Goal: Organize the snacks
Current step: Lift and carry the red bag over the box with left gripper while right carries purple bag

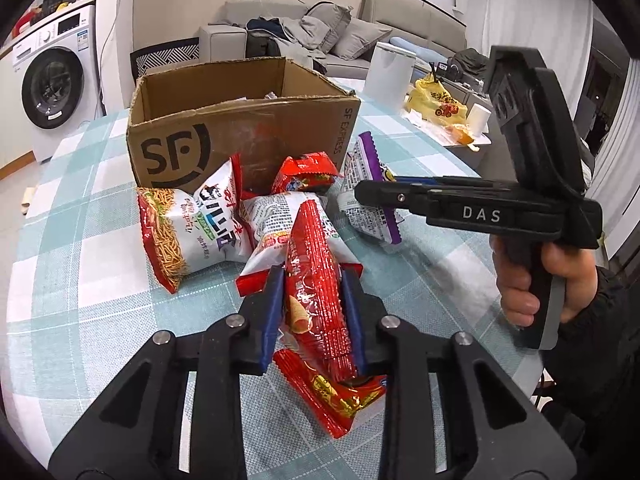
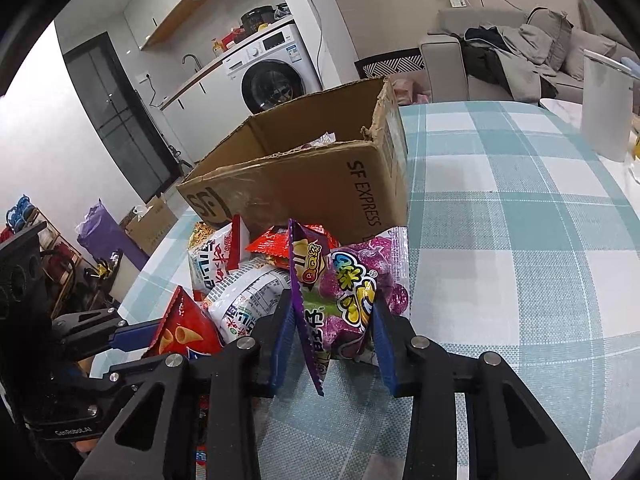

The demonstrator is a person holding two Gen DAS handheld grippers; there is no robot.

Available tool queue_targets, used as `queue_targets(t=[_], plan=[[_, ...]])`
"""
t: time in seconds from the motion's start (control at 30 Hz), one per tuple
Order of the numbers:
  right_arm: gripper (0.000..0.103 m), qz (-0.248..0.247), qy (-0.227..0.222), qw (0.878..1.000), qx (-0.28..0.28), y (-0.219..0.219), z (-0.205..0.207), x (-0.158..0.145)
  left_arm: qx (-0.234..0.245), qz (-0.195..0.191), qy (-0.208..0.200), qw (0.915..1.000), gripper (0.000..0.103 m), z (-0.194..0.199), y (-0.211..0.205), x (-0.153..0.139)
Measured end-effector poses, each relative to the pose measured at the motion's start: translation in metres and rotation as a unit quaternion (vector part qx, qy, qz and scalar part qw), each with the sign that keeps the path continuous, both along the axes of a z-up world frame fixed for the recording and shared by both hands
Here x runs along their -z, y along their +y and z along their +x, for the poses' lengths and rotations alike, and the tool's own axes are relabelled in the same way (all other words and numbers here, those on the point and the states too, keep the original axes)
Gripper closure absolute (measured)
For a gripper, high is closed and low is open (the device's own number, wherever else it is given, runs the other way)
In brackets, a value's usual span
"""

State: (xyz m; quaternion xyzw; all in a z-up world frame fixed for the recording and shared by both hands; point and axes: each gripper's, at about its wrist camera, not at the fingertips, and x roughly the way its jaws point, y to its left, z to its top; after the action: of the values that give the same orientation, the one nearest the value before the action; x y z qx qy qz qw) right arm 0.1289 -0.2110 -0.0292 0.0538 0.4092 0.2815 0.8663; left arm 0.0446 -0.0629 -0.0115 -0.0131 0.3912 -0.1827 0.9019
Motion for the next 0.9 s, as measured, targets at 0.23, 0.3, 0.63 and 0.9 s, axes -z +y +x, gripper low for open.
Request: queue_targets(t=[0.23, 0.3, 0.63, 0.9], plan=[[0.067, 0.000, 0.002, 1.000, 0.000, 0.000, 0.000, -0.001, -0.007, 0.001, 0.019, 0.9998, 0.060, 0.006, 0.001, 0.014], [0.067, 0.000, 0.002, 1.000, 0.000, 0.000, -0.001, -0.001, -0.008, -0.004, 0.020, 0.9998, 0.062, 0.008, 0.003, 0.015], [0.067, 0.008, -0.008, 1.000, -0.003, -0.002, -0.006, -0.010, 0.000, -0.005, -0.014, 0.9999, 0.074, -0.004, 0.003, -0.004], [0.067, 0.017, -0.025, 1.000, -0.007, -0.004, -0.014, -0.025, -0.014, -0.017, -0.033, 0.9992, 0.074, -0.008, 0.017, -0.019]])
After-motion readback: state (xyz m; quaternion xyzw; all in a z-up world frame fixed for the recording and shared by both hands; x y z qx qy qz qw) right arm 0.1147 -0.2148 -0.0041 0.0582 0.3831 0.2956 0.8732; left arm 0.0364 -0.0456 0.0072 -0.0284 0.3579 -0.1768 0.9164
